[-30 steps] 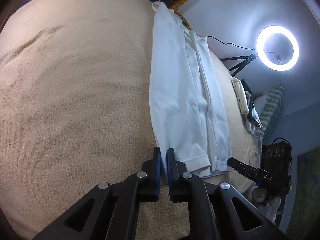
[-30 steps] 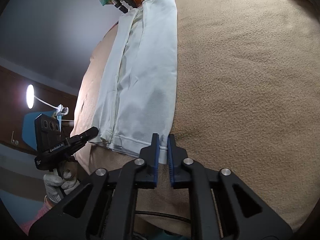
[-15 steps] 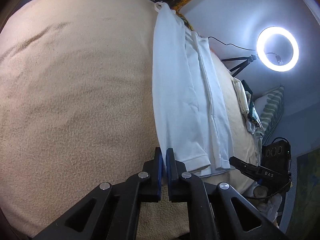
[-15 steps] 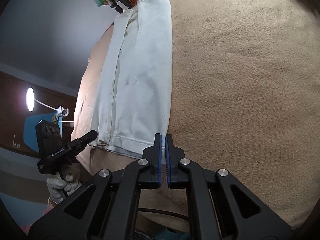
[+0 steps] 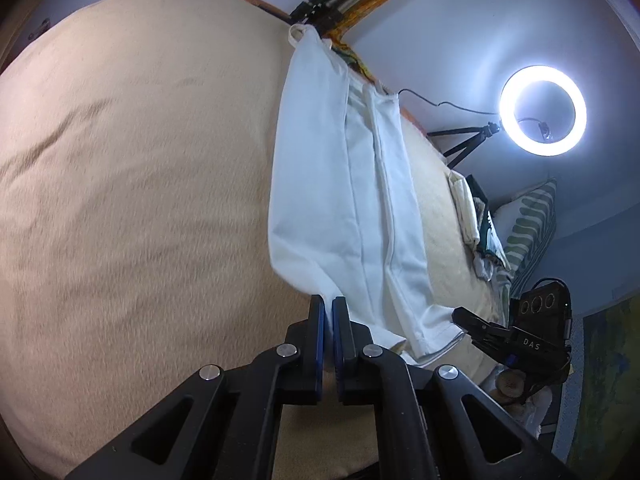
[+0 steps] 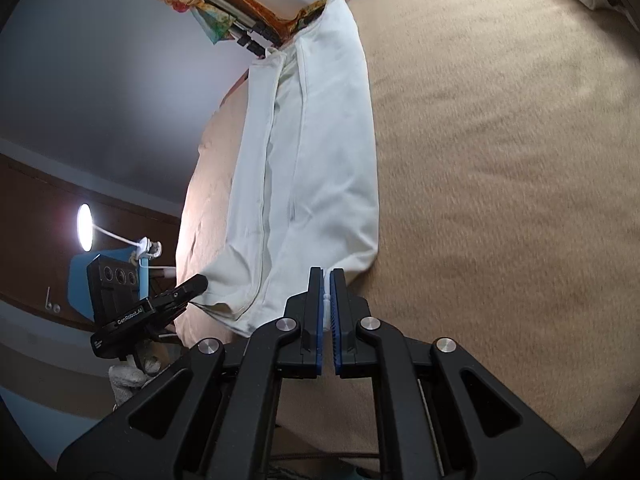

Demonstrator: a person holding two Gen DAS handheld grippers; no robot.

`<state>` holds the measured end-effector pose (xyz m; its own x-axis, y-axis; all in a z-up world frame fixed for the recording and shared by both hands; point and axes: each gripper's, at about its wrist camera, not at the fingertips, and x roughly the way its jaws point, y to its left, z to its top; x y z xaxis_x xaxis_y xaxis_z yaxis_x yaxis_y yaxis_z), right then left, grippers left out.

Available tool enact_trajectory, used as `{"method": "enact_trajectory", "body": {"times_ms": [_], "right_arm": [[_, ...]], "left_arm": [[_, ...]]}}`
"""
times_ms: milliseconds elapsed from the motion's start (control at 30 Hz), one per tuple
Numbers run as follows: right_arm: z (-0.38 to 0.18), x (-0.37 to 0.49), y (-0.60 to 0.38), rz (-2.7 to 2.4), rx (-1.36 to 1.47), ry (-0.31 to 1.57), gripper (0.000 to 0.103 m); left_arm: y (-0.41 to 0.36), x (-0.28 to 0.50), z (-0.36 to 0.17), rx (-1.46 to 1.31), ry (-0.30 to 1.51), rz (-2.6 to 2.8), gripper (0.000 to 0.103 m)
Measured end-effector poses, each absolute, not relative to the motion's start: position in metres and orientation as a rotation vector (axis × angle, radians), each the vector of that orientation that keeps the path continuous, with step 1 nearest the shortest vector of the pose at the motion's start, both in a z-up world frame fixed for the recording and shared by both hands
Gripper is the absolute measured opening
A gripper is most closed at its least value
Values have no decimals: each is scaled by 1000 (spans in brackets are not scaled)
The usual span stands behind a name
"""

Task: Fold small clothes
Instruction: 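Grasp the hem with both grippers and fold it up toward the straps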

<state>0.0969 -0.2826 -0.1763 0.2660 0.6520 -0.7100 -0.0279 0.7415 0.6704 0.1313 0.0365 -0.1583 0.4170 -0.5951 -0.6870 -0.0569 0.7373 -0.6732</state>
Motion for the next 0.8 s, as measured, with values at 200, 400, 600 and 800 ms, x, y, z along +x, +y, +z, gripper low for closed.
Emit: {"method": "enact_trajectory", "body": {"times_ms": [200,400,600,800], "right_arm": [[-166,122,-282,491,651,1178,5],[-168,149,-276,456,642,1163,5],[-181,175,-269,421,629,1164,5],[-181,186,-262,372,547,1162,7]], "left_arm": [[43,165,-148,-691,1086,-360,1],[41,198,-151,-676,1087,-343,1],[42,217,-161,-669,1088,-305,1],[49,227,-163,-666,1066,-251,15]]}}
